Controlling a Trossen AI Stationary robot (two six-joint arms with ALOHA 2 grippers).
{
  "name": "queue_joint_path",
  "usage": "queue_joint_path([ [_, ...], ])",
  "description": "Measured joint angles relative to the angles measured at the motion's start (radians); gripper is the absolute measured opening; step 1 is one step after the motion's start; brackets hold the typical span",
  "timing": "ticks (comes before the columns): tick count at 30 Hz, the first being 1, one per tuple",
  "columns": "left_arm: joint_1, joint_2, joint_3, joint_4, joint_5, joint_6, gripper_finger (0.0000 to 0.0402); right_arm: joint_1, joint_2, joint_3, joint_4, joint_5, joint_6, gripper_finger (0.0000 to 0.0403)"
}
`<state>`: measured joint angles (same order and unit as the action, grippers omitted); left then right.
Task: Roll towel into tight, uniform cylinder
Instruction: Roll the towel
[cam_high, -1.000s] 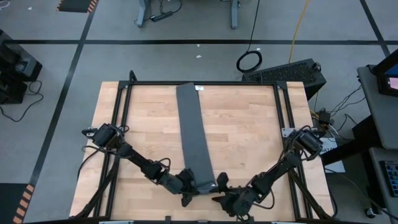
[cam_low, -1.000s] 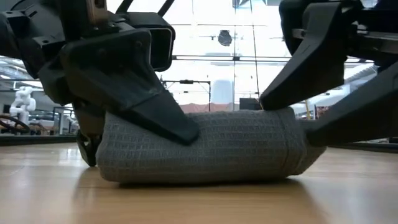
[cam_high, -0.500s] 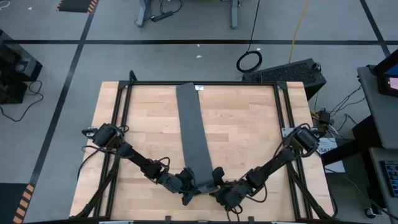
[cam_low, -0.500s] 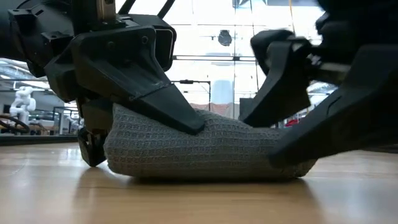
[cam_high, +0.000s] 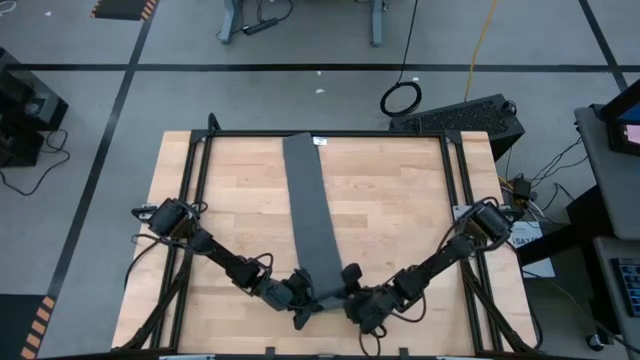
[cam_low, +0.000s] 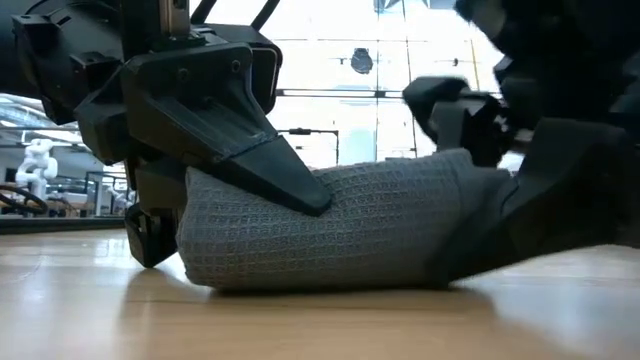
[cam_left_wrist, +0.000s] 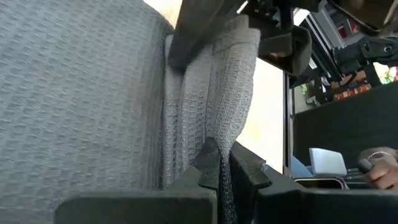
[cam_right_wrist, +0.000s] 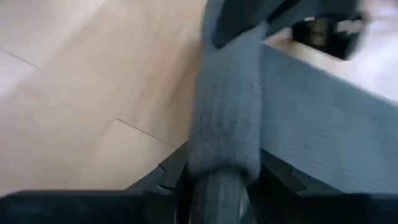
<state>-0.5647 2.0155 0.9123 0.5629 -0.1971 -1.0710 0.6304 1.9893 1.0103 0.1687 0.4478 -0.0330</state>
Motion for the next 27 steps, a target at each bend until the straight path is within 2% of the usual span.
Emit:
queue_joint_path([
  [5,0.006,0.0,-0.001,0.003,0.02,0.004,0.0007,0.061,-0.021,0.0,0.013,0.13,-0.116,0.0161],
  [12,0.066,-0.001,-0.001,0.016,0.147,-0.03,0.0007,0.156,-0.03,0.0,0.024,0.284,-0.213,0.0233],
  [17,0.102,0.0,-0.001,0.016,0.195,-0.032,0.0007,0.172,-0.025,0.0,0.037,0.264,-0.199,0.0232],
  [22,0.119,0.0,-0.001,0.01,0.207,-0.056,0.0007,0.137,-0.004,-0.001,0.037,0.231,-0.165,0.021],
  [27,0.119,0.0,-0.001,-0.001,0.203,-0.074,0.0007,0.095,-0.004,-0.001,0.027,0.18,-0.093,0.0206],
])
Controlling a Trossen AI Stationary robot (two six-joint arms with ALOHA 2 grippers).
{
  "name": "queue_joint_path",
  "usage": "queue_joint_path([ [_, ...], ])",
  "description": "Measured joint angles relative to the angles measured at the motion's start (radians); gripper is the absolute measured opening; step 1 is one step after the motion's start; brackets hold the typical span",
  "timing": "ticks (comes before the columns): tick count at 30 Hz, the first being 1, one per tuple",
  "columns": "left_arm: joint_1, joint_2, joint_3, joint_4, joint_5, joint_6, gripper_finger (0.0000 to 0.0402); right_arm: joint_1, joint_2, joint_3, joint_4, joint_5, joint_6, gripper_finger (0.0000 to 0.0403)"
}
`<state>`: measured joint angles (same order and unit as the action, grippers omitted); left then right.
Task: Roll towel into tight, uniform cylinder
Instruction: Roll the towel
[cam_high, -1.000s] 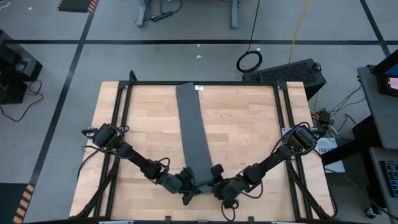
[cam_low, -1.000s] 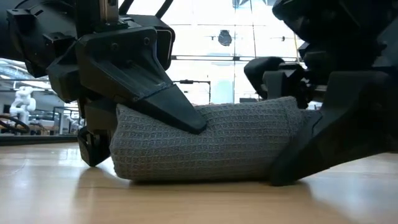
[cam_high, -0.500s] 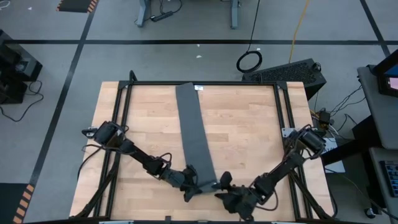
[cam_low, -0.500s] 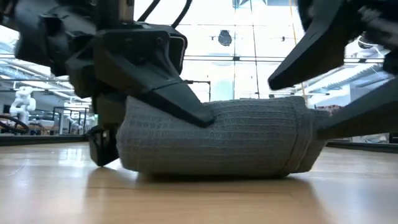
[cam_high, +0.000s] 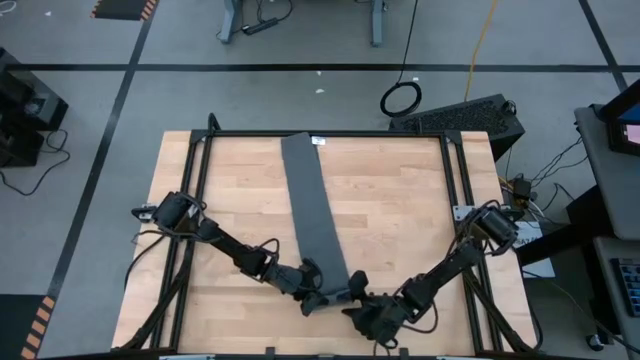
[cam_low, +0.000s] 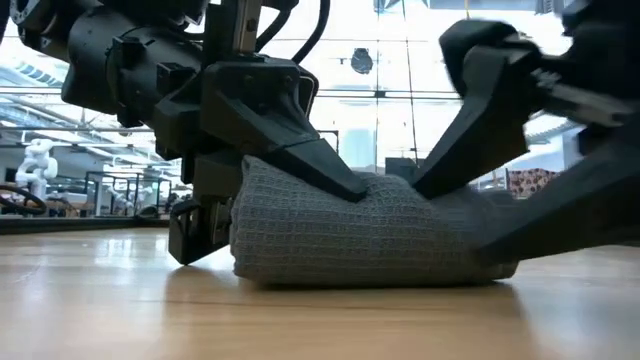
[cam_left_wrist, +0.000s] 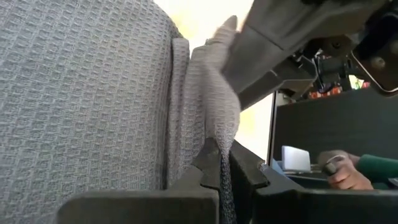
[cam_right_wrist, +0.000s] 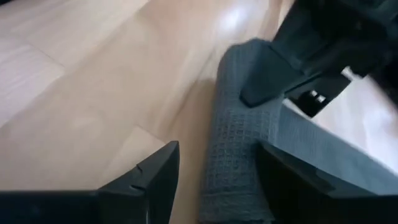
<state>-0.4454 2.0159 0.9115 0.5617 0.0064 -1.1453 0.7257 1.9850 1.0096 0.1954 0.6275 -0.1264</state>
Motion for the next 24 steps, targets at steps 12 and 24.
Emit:
queue_joint_path([
  [12,-0.001,0.0,0.0,-0.002,-0.017,-0.008,0.0016,-0.12,-0.001,0.002,-0.07,-0.233,0.232,0.0205],
  [24,-0.002,-0.017,-0.002,-0.068,-0.022,0.081,0.0096,-0.157,-0.003,0.003,-0.098,-0.343,0.377,0.0164],
])
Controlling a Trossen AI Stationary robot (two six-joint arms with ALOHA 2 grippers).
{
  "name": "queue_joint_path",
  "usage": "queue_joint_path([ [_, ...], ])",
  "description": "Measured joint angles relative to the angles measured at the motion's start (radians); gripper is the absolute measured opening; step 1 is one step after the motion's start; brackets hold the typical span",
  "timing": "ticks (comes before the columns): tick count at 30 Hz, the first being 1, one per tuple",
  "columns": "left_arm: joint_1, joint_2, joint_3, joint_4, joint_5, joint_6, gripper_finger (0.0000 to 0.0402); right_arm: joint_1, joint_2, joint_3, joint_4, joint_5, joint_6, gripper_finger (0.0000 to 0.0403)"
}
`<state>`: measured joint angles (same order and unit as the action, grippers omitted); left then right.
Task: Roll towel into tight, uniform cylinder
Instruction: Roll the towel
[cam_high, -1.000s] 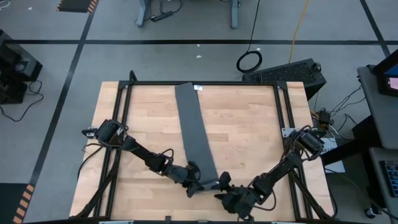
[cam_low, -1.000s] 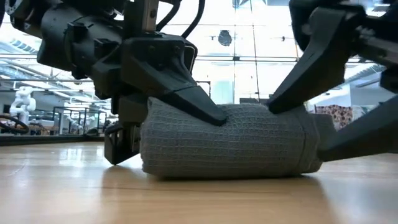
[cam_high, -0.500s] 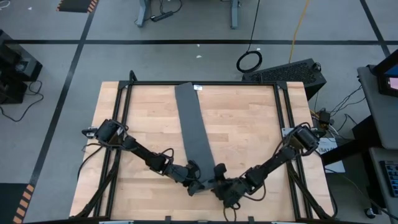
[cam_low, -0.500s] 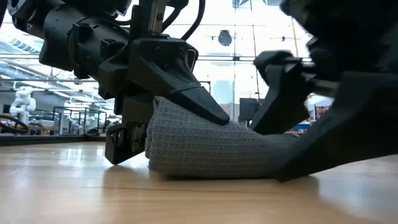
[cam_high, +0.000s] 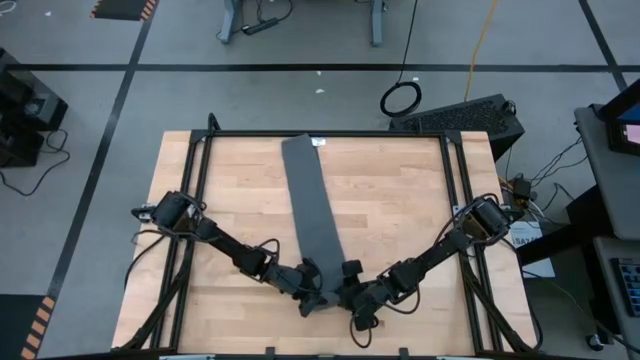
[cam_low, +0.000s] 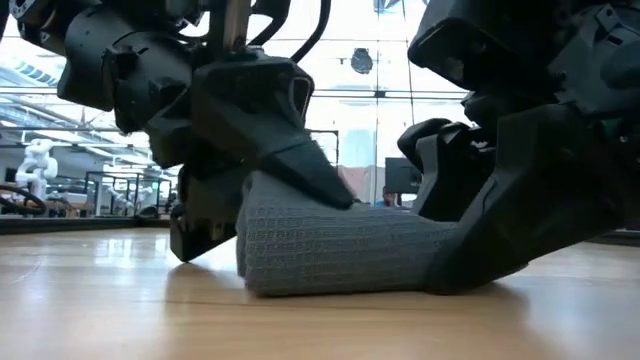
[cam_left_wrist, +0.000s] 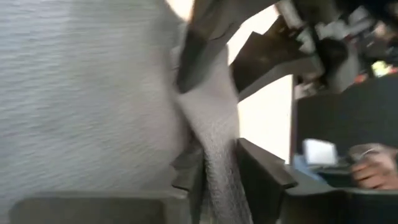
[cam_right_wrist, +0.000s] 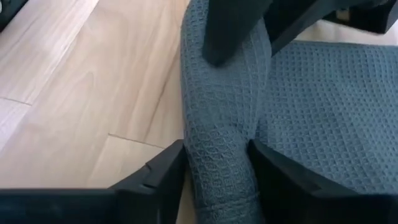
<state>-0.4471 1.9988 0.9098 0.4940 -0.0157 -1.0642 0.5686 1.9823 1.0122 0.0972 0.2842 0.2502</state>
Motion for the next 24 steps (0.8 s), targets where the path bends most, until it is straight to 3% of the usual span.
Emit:
queue_joint_path([
  [6,0.006,-0.117,-0.004,-0.302,-0.011,0.08,0.0136,0.0,0.002,0.0,0.001,0.0,0.067,0.0117],
  [9,-0.011,-0.211,-0.006,-0.451,-0.103,0.11,0.0138,-0.003,0.002,0.0,-0.001,0.013,0.109,0.0099],
  [11,-0.043,-0.275,-0.006,-0.512,-0.221,0.138,0.0139,-0.005,0.002,-0.001,-0.003,0.026,0.136,0.009],
  [17,-0.229,-0.323,-0.003,-0.384,-0.648,0.29,0.0139,-0.005,0.003,-0.002,-0.007,0.086,0.208,0.0075],
  [24,-0.347,-0.142,0.007,-0.115,-0.832,0.499,0.014,-0.012,0.004,-0.002,-0.005,0.107,0.273,0.0074],
])
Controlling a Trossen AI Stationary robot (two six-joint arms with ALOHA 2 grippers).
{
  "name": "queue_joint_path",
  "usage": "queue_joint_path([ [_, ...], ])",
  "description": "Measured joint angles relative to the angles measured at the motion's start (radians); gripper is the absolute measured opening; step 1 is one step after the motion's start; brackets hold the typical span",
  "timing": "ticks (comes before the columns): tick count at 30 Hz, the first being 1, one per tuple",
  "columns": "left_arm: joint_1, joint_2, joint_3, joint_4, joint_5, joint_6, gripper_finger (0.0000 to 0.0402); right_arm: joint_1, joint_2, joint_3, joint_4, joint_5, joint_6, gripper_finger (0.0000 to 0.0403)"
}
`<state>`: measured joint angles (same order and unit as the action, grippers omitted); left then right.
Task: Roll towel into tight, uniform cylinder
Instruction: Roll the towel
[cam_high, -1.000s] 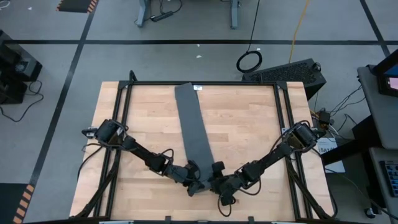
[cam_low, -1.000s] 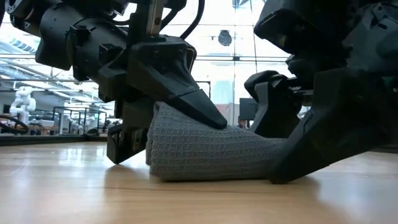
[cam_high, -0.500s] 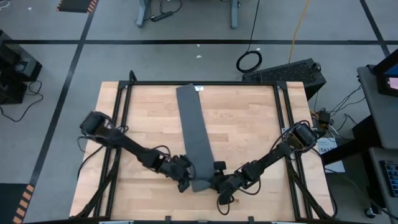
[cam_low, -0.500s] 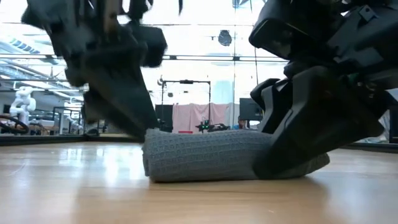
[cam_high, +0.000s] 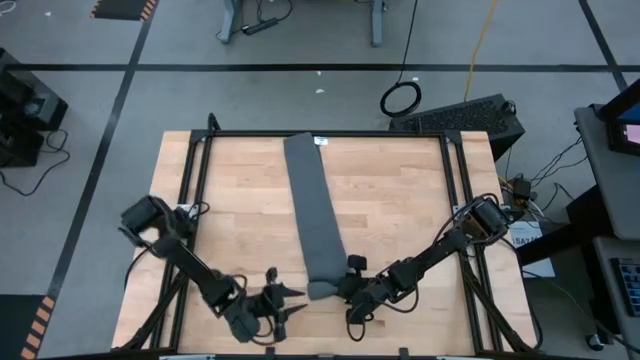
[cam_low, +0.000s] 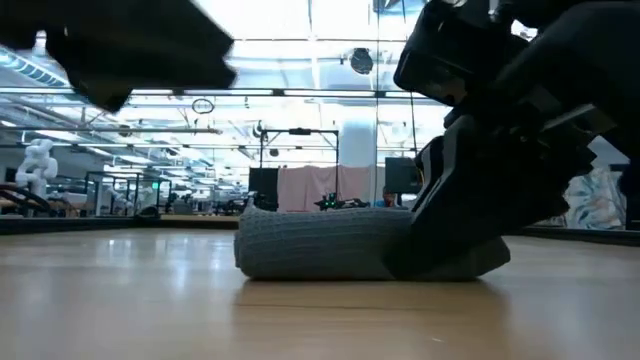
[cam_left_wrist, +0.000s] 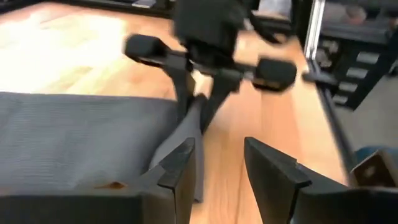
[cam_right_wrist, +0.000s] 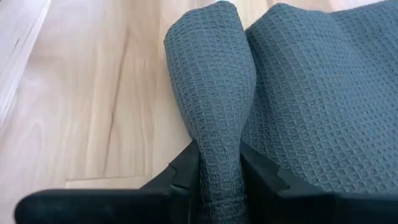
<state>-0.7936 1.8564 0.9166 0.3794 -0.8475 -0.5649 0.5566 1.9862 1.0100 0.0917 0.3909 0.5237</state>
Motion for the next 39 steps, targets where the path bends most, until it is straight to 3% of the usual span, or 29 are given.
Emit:
queue_joint_path([
  [3,0.013,0.089,0.036,0.026,-0.001,0.079,0.0156,-0.005,0.0,0.0,0.002,-0.012,0.035,0.0074],
  [8,0.051,0.191,0.108,0.028,-0.002,0.159,0.0228,-0.028,-0.002,0.001,0.014,-0.128,0.107,0.0073],
  [13,0.06,0.224,0.144,0.031,0.043,0.208,0.0301,-0.041,-0.002,0.001,0.016,-0.206,0.154,0.0073],
  [16,0.055,0.224,0.144,0.03,0.055,0.206,0.0319,-0.04,-0.002,0.001,0.017,-0.229,0.179,0.0073],
  [24,0.047,0.223,0.145,-0.071,0.124,0.056,0.0312,-0.039,0.002,-0.001,0.076,-0.244,0.244,0.0073],
  [33,0.072,0.223,0.145,-0.098,0.167,0.045,0.0245,-0.037,0.004,-0.002,0.114,-0.249,0.251,0.0073],
  [39,0.079,0.223,0.145,-0.143,0.158,0.024,0.0236,-0.021,0.003,-0.002,0.117,-0.241,0.281,0.0073],
])
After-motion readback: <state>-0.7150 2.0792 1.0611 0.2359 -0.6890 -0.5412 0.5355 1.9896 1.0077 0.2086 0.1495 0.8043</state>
